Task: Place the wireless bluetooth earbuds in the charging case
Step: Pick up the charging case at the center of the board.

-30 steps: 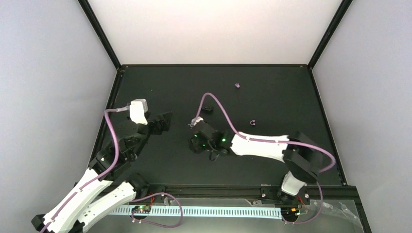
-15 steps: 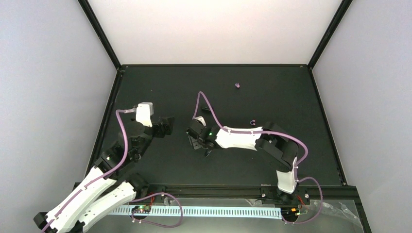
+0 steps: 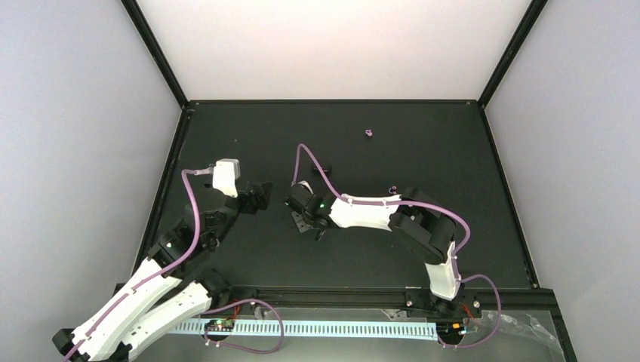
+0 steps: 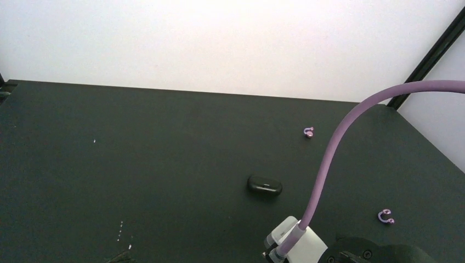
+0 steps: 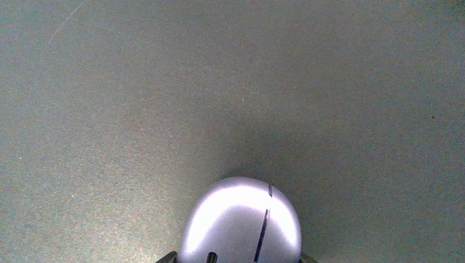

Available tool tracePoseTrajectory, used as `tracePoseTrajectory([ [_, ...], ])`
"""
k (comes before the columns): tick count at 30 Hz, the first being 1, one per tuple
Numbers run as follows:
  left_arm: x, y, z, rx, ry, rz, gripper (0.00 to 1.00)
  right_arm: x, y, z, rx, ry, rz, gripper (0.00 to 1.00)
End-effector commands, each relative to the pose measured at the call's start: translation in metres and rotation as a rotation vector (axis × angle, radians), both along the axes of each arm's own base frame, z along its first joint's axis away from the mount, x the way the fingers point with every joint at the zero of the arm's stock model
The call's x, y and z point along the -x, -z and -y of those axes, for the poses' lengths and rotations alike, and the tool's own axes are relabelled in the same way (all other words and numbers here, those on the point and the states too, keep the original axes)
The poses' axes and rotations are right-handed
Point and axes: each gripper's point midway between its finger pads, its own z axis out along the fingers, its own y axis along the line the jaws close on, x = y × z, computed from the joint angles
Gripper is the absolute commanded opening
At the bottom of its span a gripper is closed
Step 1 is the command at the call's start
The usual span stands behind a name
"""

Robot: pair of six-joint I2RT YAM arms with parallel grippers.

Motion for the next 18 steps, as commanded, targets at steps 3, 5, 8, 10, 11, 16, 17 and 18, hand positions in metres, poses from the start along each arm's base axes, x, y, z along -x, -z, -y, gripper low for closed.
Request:
tracePoseTrajectory([
  [3,-0.002,-0.006,0.001,-0.005,0.007,0.012,0.99,-0.001,0.004,0.011,0.126,-0.112,0.023,0.48],
  [5,-0.003,-0.005,0.002,-0.007,0.011,0.009,0.99,0.0,0.004,0.013,0.161,-0.146,0.029,0.48],
  [8,-0.003,-0.005,0.003,-0.005,0.014,0.007,0.99,-0.001,0.005,0.017,0.207,-0.173,0.032,0.5],
  [10,-0.003,-0.005,0.003,-0.005,0.017,0.007,0.99,0.0,0.003,0.015,0.204,-0.179,0.029,0.53],
  [11,-0.003,-0.005,0.004,-0.004,0.017,0.007,0.99,-0.001,0.001,0.013,0.193,-0.179,0.028,0.54],
  [16,-0.003,-0.004,0.004,-0.007,0.02,0.004,0.99,-0.003,0.002,0.007,0.155,-0.158,-0.008,0.58],
  [17,-0.003,-0.004,0.004,-0.007,0.019,0.003,0.99,-0.003,0.003,0.007,0.152,-0.155,-0.015,0.58],
  [18,-0.003,-0.003,0.004,-0.008,0.02,0.002,0.99,-0.004,0.004,0.007,0.15,-0.149,-0.02,0.59],
])
